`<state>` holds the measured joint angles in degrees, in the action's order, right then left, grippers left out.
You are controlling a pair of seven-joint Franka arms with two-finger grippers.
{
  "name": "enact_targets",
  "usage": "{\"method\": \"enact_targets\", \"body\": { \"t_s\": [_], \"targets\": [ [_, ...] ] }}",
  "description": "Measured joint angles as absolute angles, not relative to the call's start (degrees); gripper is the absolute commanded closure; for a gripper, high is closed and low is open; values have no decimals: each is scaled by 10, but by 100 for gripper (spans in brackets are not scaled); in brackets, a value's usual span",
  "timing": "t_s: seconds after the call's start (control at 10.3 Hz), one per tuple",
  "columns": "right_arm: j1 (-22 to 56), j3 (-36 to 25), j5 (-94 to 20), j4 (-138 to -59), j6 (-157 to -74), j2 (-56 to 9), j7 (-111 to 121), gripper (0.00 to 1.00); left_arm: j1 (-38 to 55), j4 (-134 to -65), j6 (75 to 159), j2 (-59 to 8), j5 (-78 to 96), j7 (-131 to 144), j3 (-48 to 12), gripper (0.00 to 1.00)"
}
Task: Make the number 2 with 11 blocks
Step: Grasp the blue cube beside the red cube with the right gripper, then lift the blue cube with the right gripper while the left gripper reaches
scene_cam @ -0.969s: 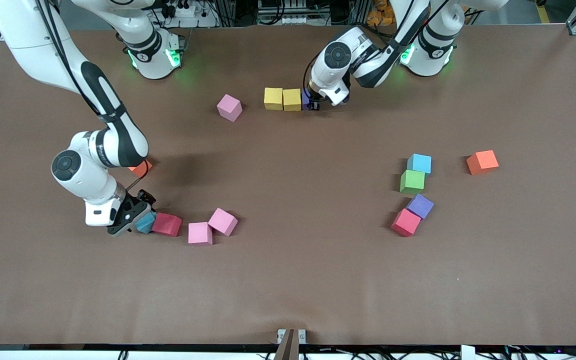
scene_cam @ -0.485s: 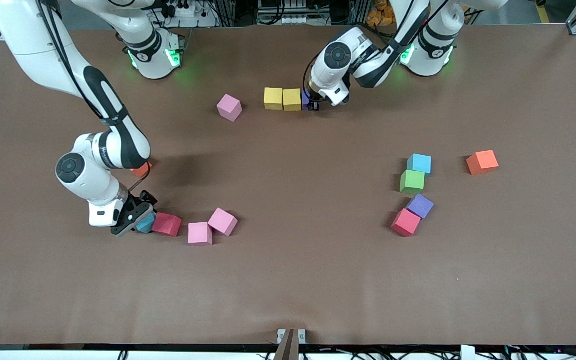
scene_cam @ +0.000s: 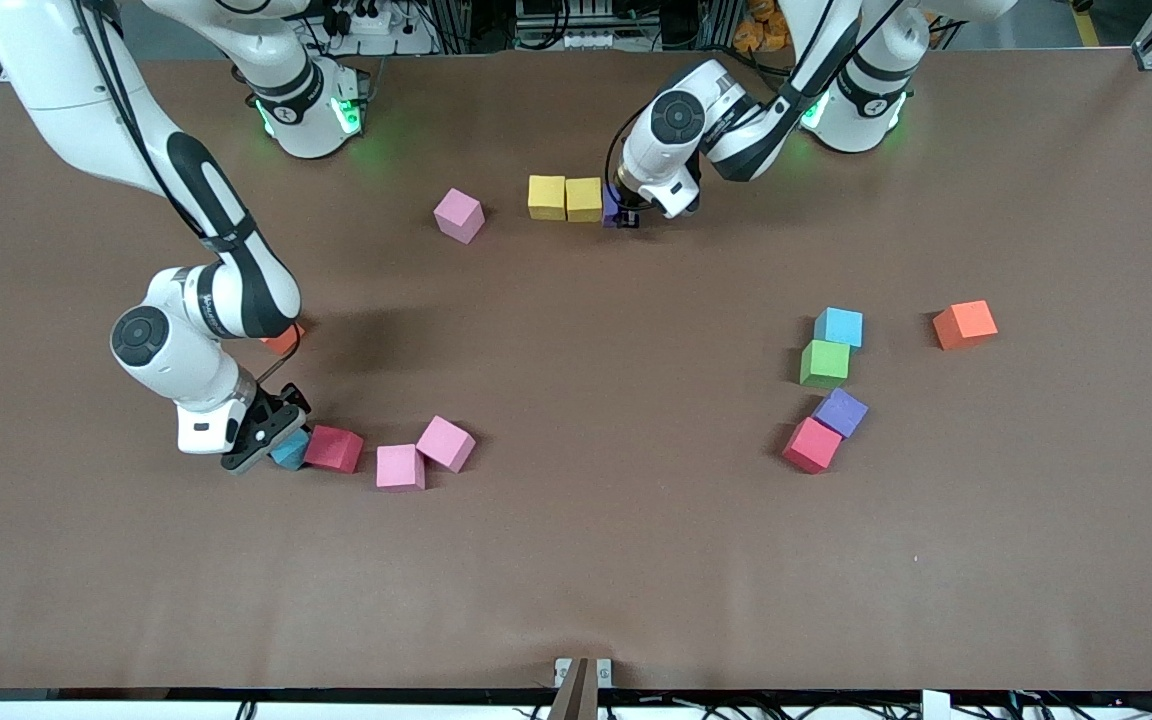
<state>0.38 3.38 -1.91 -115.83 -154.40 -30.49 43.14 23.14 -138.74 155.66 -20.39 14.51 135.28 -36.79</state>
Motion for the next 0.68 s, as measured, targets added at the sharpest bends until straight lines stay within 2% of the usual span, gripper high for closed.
{"method": "enact_targets", "body": {
  "t_s": [0.1,0.19,0.29,0.68],
  "targets": [
    [4,34,-19,-1158,-1544,-305,431,37,232,-1387,1557,-204,145,1353,-368,71],
    [4,34,-19,-1158,-1544,-305,431,37,232,-1387,1557,-204,145,1353,-368,59],
    [4,34,-19,-1158,-1544,-305,431,37,234,-1387,1557,-204,145,1353,-368,1],
    [4,34,-19,-1158,-1544,-305,431,39,238,-1385,1558,-205,142,1353,-368,0]
  ]
}}
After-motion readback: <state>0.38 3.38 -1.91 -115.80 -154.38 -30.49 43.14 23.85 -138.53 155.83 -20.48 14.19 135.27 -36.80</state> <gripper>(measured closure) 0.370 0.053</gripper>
